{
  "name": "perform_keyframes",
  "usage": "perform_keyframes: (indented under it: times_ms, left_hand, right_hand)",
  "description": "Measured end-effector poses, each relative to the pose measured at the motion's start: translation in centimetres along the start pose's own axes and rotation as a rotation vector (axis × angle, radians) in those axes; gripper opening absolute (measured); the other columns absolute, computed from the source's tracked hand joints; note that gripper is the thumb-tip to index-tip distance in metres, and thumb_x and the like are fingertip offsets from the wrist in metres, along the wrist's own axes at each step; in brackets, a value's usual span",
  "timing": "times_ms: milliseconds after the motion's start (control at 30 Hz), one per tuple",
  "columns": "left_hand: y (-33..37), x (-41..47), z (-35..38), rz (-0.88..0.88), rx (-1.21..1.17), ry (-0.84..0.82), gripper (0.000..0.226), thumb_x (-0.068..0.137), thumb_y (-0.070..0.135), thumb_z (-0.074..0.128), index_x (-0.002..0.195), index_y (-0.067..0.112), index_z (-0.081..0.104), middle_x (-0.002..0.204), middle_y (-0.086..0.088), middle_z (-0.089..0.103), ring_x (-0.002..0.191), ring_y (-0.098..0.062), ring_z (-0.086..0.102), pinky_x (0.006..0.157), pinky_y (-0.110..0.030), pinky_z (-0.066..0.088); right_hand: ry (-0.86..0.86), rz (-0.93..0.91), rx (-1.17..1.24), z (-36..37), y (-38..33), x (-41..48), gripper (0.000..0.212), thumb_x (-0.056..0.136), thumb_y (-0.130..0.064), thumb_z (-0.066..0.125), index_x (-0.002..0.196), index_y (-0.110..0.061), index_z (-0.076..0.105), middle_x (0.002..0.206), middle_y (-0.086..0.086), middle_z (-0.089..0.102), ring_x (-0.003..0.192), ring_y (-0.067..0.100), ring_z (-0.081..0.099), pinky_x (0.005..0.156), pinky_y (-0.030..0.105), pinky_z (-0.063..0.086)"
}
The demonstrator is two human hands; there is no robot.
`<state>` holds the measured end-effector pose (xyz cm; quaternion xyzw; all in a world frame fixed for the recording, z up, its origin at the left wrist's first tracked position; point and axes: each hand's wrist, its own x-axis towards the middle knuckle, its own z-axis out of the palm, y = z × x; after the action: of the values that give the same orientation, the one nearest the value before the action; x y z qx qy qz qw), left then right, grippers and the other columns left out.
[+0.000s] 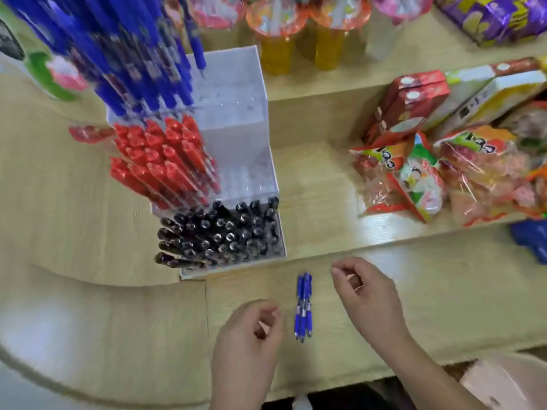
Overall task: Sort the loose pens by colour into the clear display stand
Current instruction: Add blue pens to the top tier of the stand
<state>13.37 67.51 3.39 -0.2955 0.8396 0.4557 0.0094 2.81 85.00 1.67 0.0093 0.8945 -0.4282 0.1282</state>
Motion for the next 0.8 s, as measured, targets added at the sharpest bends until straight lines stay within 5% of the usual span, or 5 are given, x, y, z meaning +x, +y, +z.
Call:
perform_keyframes:
  times_ms: [200, 400, 533, 800]
  left_hand:
    - [-6.1, 3.4, 9.8, -0.153, 0.209, -0.172, 0.025, 0.088, 0.039, 0.066, 0.112, 0.03, 0.067, 0.101, 0.013, 0.064, 0.073, -0.003, 0.062, 0.07, -0.029, 0.054]
    - [-8.5, 6.1, 14.3, -0.092, 0.424, -0.23, 0.01, 0.092, 0.036, 0.053, 0.095, 0.028, 0.06, 0.099, 0.008, 0.057, 0.089, -0.019, 0.06, 0.064, -0.033, 0.045]
    - [-9.0, 7.0, 15.0, -0.15, 0.392, -0.214, 0.018, 0.087, 0.037, 0.062, 0.104, 0.031, 0.062, 0.107, 0.011, 0.059, 0.097, -0.015, 0.062, 0.072, -0.034, 0.052]
    - [-8.3, 8.5, 15.6, -0.342, 0.349, -0.248, 0.007, 0.081, 0.032, 0.063, 0.082, 0.026, 0.065, 0.082, 0.009, 0.069, 0.076, -0.014, 0.066, 0.061, -0.028, 0.05]
  right_hand:
    - [-0.159, 0.236, -0.194, 7.6, 9.0, -0.4, 0.017, 0.088, -0.041, 0.06, 0.104, -0.035, 0.062, 0.079, -0.023, 0.064, 0.072, -0.002, 0.063, 0.066, 0.028, 0.052]
    - [-0.216, 0.307, -0.39, 11.5, 11.1, 1.3, 0.032, 0.085, -0.065, 0.051, 0.094, -0.034, 0.053, 0.082, -0.016, 0.064, 0.078, 0.011, 0.062, 0.06, 0.027, 0.043]
    - [-0.213, 0.329, -0.467, 11.7, 11.0, 2.7, 0.032, 0.085, -0.06, 0.051, 0.085, -0.027, 0.053, 0.075, -0.01, 0.062, 0.072, 0.018, 0.059, 0.056, 0.027, 0.039]
    - [-0.224, 0.386, -0.435, 11.5, 9.9, 4.2, 0.018, 0.081, -0.042, 0.059, 0.091, -0.027, 0.057, 0.077, -0.011, 0.064, 0.071, 0.018, 0.058, 0.056, 0.027, 0.038]
